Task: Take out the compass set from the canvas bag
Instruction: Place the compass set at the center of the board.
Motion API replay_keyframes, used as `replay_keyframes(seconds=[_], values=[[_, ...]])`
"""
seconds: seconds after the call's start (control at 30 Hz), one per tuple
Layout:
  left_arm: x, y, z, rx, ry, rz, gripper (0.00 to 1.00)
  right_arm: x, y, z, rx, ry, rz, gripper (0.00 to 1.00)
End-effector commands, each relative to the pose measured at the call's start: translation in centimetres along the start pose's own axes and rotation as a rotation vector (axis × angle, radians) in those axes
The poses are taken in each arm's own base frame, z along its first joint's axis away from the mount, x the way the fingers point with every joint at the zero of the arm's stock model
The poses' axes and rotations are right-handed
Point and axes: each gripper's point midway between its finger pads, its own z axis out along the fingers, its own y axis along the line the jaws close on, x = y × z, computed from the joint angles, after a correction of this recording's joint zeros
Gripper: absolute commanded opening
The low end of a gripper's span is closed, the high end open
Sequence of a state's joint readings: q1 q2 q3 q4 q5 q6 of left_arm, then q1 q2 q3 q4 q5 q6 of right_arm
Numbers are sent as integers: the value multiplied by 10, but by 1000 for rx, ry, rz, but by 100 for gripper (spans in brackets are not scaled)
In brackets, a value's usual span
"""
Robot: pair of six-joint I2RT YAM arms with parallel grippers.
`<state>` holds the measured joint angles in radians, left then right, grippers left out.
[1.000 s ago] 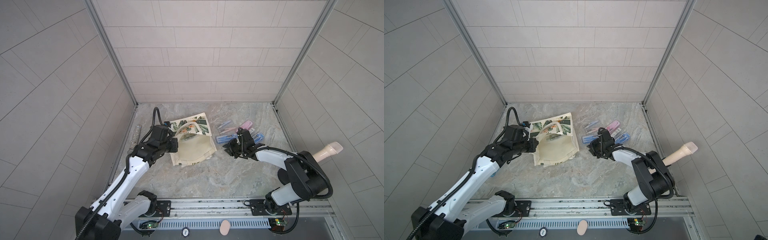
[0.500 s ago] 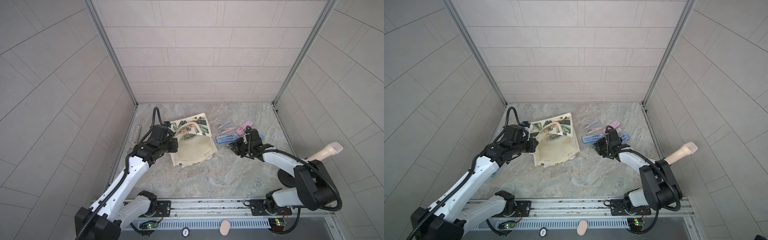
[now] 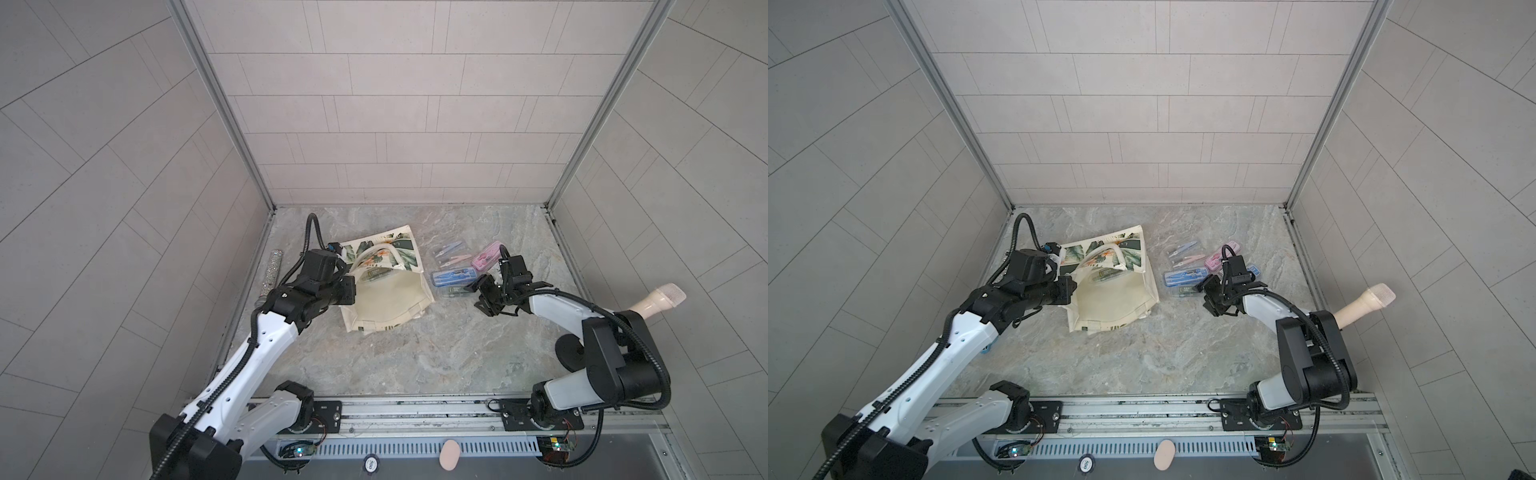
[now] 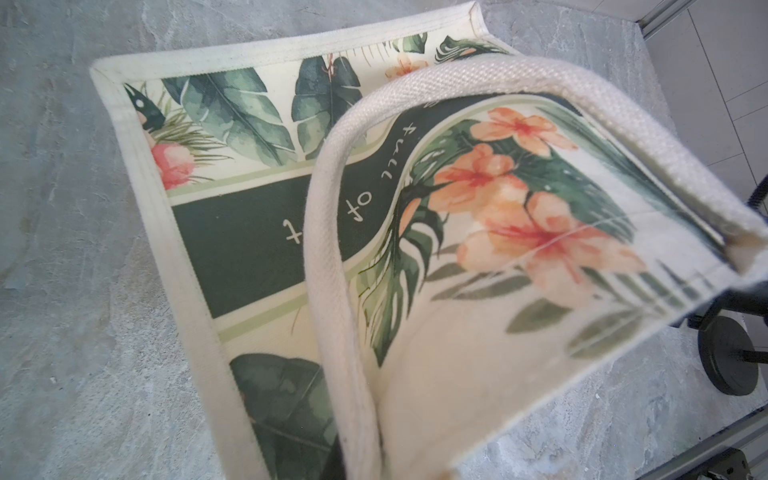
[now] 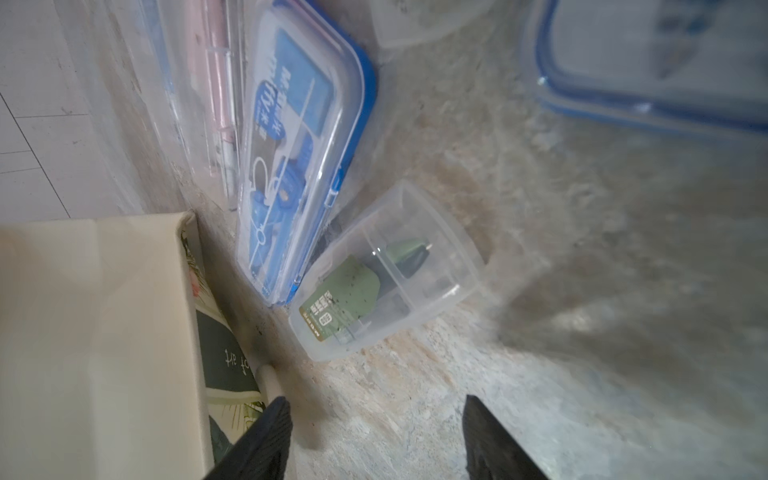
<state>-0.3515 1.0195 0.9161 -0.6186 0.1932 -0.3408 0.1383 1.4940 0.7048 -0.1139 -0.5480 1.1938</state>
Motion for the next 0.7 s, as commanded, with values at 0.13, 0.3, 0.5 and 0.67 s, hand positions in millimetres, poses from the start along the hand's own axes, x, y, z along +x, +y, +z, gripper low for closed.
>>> replay_keyframes(seconds=[0.13,0.3,0.5,0.67], values=[[-17,-7,-15,24,-71,-8,0,-21,26,11,-69,-42,-14,69],[-18,-7,-14,27,-71,-12,0,-43,34,8,-72,-155,-30,69],[-18,-8,-16,24,-65,-4,0,-47,40,-7,-62,-211,-44,66],[-19,-7,-15,19,-67,-1,0,-9,71,-26,-6,-170,-311,57]])
